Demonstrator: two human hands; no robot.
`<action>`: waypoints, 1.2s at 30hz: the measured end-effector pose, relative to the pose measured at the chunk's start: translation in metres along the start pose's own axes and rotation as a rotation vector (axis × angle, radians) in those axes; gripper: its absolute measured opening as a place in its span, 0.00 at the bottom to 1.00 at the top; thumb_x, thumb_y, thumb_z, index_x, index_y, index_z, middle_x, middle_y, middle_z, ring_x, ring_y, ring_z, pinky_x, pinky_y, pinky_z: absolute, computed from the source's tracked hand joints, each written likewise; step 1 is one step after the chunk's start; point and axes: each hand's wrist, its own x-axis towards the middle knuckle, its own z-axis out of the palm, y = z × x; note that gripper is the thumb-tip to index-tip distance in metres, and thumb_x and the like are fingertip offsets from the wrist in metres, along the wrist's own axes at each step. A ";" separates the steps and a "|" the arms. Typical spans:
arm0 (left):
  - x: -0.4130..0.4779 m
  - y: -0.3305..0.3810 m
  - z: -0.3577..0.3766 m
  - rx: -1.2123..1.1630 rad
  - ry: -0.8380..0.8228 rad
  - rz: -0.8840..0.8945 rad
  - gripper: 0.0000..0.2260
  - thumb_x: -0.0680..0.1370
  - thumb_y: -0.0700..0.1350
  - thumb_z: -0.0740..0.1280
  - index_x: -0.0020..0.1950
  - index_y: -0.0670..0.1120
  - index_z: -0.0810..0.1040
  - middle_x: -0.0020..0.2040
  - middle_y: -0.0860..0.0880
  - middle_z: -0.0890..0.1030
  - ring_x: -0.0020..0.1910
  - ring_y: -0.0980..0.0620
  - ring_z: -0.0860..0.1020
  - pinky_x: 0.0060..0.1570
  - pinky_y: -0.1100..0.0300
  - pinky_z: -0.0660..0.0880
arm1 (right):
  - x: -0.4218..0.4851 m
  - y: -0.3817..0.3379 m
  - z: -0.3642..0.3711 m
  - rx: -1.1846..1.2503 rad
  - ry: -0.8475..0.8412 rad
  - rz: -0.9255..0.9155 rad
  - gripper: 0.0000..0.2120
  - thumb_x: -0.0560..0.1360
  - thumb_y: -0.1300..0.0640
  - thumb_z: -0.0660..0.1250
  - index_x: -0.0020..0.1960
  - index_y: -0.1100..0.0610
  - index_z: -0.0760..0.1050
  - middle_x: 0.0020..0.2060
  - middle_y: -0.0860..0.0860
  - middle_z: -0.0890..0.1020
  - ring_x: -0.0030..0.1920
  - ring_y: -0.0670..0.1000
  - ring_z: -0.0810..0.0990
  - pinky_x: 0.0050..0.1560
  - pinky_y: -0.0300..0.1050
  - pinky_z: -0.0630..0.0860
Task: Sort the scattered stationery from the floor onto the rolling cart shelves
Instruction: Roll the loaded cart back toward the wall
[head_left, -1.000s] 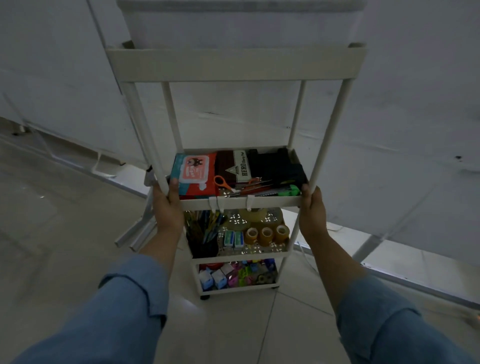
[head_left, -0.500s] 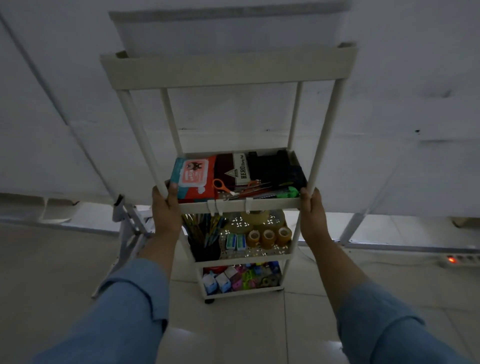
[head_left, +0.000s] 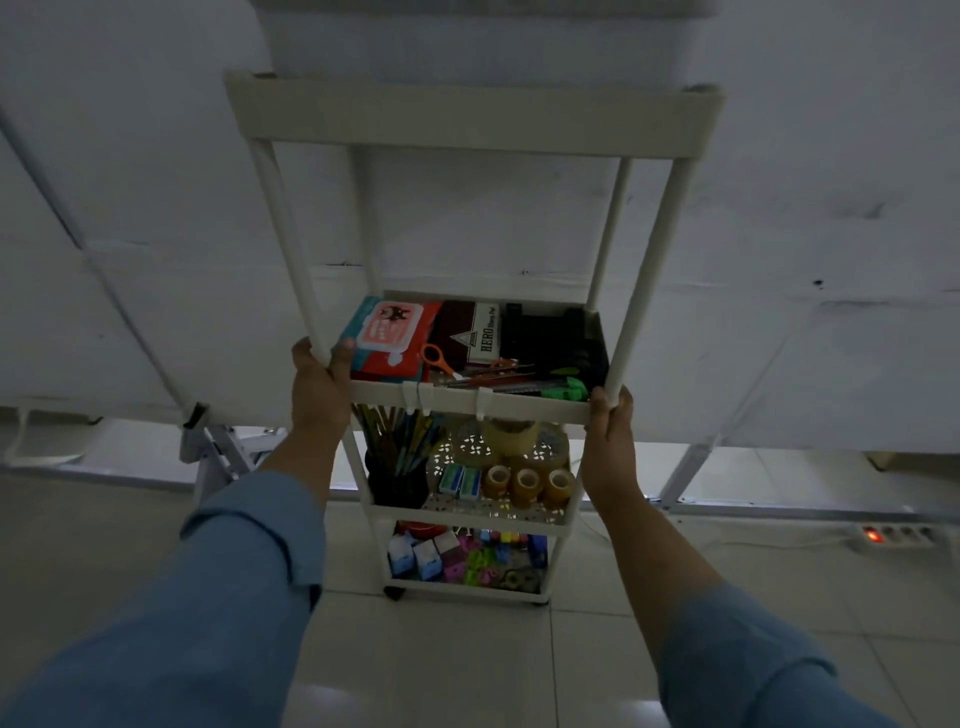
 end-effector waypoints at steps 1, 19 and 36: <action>-0.003 -0.001 0.001 -0.018 -0.001 -0.014 0.24 0.80 0.52 0.59 0.70 0.39 0.59 0.60 0.37 0.76 0.57 0.40 0.76 0.51 0.55 0.72 | 0.001 0.000 -0.001 -0.006 -0.012 0.007 0.22 0.81 0.47 0.48 0.72 0.56 0.57 0.60 0.55 0.74 0.56 0.50 0.73 0.53 0.41 0.71; -0.100 -0.017 0.034 1.000 -0.187 0.662 0.30 0.79 0.64 0.38 0.77 0.52 0.44 0.77 0.44 0.58 0.75 0.42 0.57 0.69 0.41 0.50 | -0.002 0.037 -0.036 -1.356 -0.135 -0.797 0.32 0.78 0.38 0.32 0.76 0.56 0.36 0.76 0.52 0.35 0.76 0.51 0.35 0.74 0.55 0.37; -0.108 0.038 0.044 1.041 -0.354 0.400 0.33 0.76 0.68 0.39 0.77 0.54 0.49 0.79 0.49 0.48 0.77 0.46 0.46 0.74 0.45 0.43 | -0.004 0.006 -0.039 -1.304 -0.283 -0.608 0.35 0.77 0.37 0.38 0.75 0.59 0.49 0.75 0.56 0.52 0.75 0.57 0.52 0.71 0.57 0.34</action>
